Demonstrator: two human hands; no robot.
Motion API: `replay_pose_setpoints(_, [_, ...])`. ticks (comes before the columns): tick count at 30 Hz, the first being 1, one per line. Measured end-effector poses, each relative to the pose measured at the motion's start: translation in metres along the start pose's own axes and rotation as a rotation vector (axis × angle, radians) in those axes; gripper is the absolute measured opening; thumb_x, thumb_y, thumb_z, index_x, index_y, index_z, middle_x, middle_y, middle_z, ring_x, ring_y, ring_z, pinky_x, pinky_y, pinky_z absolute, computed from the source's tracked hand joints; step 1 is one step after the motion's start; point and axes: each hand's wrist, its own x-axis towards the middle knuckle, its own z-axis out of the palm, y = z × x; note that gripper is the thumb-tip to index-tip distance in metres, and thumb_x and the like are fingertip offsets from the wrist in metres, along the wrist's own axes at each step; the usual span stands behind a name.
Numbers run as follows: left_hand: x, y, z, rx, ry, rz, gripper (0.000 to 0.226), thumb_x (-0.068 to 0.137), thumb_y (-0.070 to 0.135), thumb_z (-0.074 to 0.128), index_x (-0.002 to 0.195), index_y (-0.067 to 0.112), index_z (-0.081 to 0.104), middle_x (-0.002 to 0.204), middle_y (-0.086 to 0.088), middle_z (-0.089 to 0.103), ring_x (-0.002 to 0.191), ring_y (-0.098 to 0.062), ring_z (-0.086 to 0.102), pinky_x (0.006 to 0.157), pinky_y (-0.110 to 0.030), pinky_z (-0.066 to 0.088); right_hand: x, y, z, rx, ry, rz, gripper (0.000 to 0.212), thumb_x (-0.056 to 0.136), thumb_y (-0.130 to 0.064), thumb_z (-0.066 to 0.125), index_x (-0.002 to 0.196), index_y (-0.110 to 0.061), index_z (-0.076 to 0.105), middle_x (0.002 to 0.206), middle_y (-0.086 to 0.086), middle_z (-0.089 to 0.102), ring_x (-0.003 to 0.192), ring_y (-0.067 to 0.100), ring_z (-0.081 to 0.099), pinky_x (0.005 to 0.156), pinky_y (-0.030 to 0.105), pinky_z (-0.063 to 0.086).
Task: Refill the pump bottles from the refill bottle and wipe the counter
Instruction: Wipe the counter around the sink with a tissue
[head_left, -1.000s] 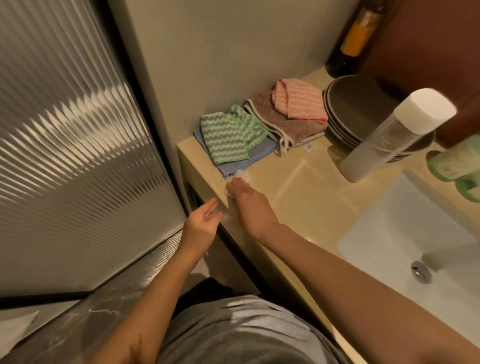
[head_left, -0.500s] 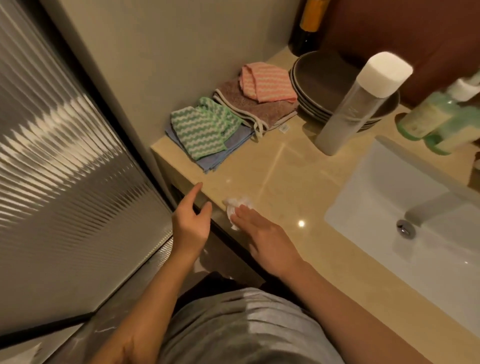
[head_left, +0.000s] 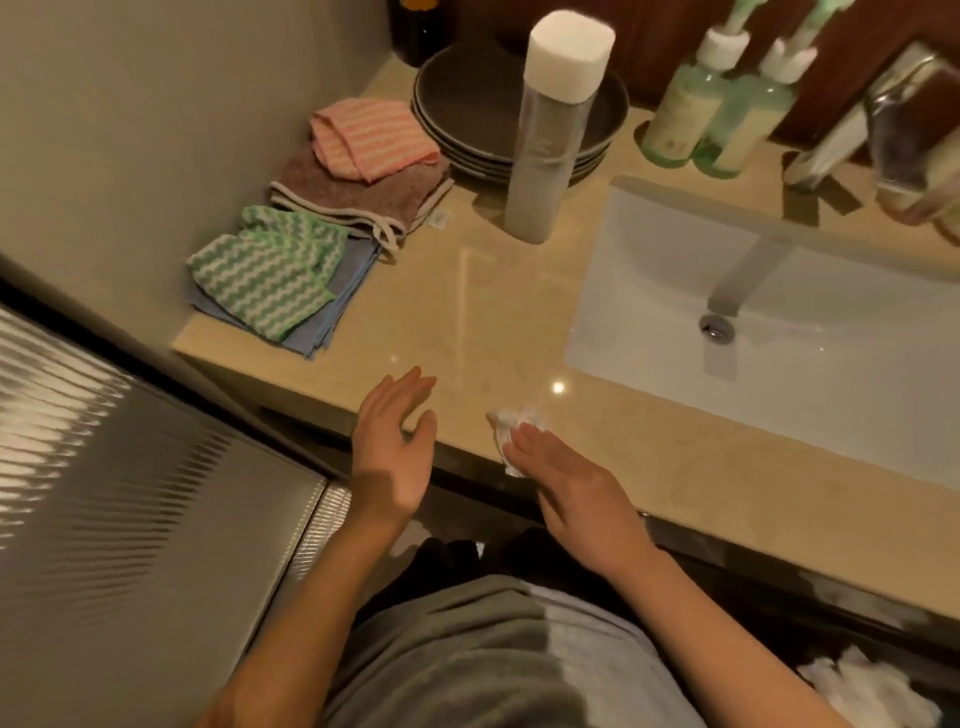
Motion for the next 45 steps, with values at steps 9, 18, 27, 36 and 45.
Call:
replay_pose_setpoints(9, [0.0, 0.025, 0.032, -0.015, -0.283, 0.067, 0.033, 0.094, 0.005, 0.05, 0.123, 0.019, 0.059, 0.13, 0.018, 0.044, 0.132, 0.0, 0.026, 0.114, -0.027, 0.02, -0.08, 0.028, -0.024, -0.072, 0.167, 0.284, 0.044, 0.086, -0.012, 0.045, 0.129, -0.014, 0.056, 0.139, -0.001, 0.045, 0.129, 0.016, 0.042, 0.103, 0.033, 0.037])
replay_pose_setpoints(18, [-0.015, 0.062, 0.074, -0.078, -0.631, 0.146, 0.043, 0.095, 0.011, 0.049, 0.106, 0.052, 0.05, 0.132, 0.014, 0.052, 0.129, -0.01, 0.043, 0.11, -0.042, 0.035, -0.132, 0.041, -0.039, -0.18, 0.36, 0.559, 0.059, 0.071, 0.014, 0.068, 0.124, -0.01, 0.061, 0.133, -0.003, 0.048, 0.126, 0.009, 0.04, 0.098, 0.042, 0.037])
replay_pose_setpoints(27, [-0.059, 0.107, 0.143, 0.311, -1.083, 0.494, 0.036, 0.098, 0.026, 0.044, 0.134, 0.029, 0.048, 0.142, 0.014, 0.042, 0.137, -0.005, 0.027, 0.116, -0.028, 0.017, -0.167, 0.073, -0.058, -0.273, 0.449, 0.641, 0.042, 0.08, 0.005, 0.055, 0.119, -0.009, 0.063, 0.127, 0.006, 0.06, 0.119, 0.019, 0.054, 0.108, 0.032, 0.031])
replay_pose_setpoints(36, [-0.08, 0.148, 0.208, 0.423, -1.203, 0.588, 0.036, 0.099, 0.032, 0.04, 0.135, 0.034, 0.045, 0.143, 0.02, 0.039, 0.136, 0.0, 0.024, 0.103, -0.012, 0.011, -0.223, 0.121, -0.093, -0.266, 0.489, 0.794, 0.067, 0.065, 0.024, 0.064, 0.125, -0.006, 0.059, 0.133, 0.011, 0.053, 0.126, 0.02, 0.044, 0.111, 0.038, 0.028])
replay_pose_setpoints(45, [-0.103, 0.18, 0.281, 0.419, -1.268, 0.633, 0.035, 0.098, 0.03, 0.044, 0.132, 0.033, 0.05, 0.141, 0.018, 0.044, 0.134, 0.001, 0.029, 0.112, -0.022, 0.02, -0.283, 0.185, -0.131, -0.248, 0.516, 0.926, 0.078, 0.058, 0.033, 0.059, 0.126, -0.005, 0.056, 0.136, 0.007, 0.046, 0.129, 0.016, 0.038, 0.116, 0.024, 0.013])
